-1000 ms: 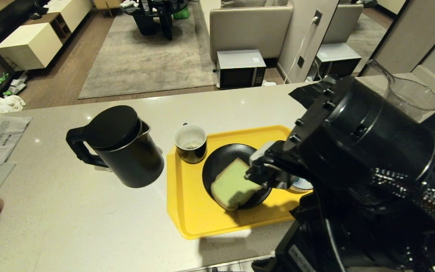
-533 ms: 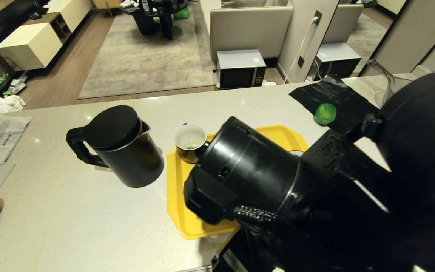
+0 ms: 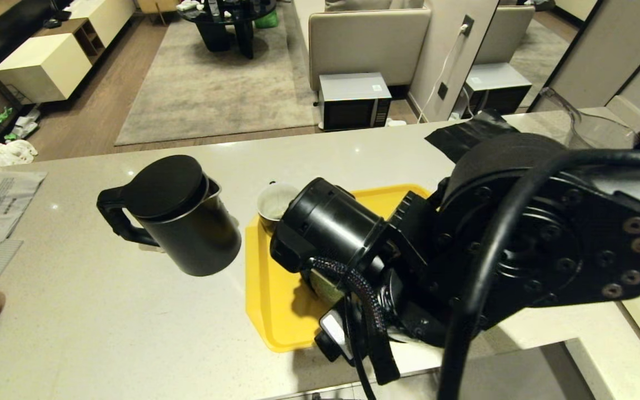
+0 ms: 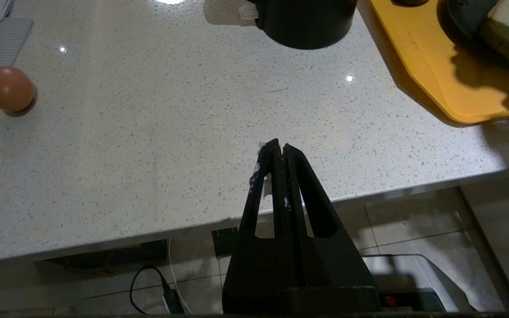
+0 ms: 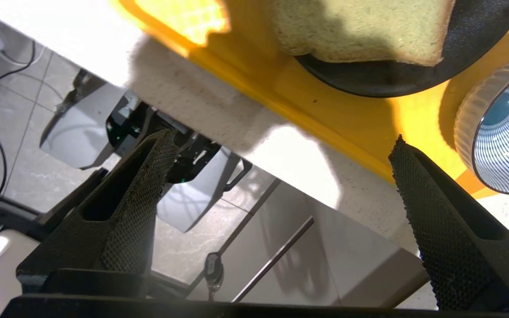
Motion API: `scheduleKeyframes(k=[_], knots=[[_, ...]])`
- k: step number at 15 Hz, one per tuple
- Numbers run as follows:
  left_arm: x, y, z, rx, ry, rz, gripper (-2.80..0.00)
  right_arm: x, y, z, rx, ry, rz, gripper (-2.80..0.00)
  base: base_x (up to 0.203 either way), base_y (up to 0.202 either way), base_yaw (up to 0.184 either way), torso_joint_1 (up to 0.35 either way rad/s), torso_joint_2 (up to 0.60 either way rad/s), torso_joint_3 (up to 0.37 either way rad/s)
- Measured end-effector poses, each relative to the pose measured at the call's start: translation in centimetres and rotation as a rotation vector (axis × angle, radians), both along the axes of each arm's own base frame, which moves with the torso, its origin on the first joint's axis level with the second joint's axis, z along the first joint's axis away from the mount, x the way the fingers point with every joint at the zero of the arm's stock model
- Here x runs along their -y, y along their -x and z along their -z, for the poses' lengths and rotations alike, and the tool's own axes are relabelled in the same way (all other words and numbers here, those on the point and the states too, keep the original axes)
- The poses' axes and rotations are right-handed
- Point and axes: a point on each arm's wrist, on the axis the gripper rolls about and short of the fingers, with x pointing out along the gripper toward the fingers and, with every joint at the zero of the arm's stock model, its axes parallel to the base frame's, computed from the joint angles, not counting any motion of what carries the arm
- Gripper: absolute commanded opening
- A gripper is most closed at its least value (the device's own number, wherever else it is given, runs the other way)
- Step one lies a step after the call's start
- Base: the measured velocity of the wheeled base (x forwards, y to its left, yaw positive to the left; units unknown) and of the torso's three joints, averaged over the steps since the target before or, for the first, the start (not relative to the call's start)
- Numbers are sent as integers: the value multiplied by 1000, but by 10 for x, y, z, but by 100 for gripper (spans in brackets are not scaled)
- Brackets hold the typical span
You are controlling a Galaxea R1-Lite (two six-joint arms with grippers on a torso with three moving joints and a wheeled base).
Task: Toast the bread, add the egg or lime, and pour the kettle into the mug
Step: Pick up the bread slice
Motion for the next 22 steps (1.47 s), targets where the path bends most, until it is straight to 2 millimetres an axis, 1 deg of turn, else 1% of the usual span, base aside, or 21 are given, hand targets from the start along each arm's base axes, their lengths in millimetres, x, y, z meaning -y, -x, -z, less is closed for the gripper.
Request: scheduleKeyframes(k=[5,7,12,15,22], knots=[[0,0,0,0,0,-1,-280,-7,-22,8,6,-6,40,0,0,0,0,0,0,0],[0,0,0,0,0,0,-280,-11,-33,16,10,-5,55,0,0,0,0,0,0,0],[0,0,0,0,0,0,-280,-20,-52,38,41,16,95,0,0,0,0,0,0,0],[0,0,0,0,0,0,-280,-25,-57,44,57,0,103,0,0,0,0,0,0,0],[0,0,0,0,0,0,-280,-28,-59,48,57,9,99,0,0,0,0,0,0,0]])
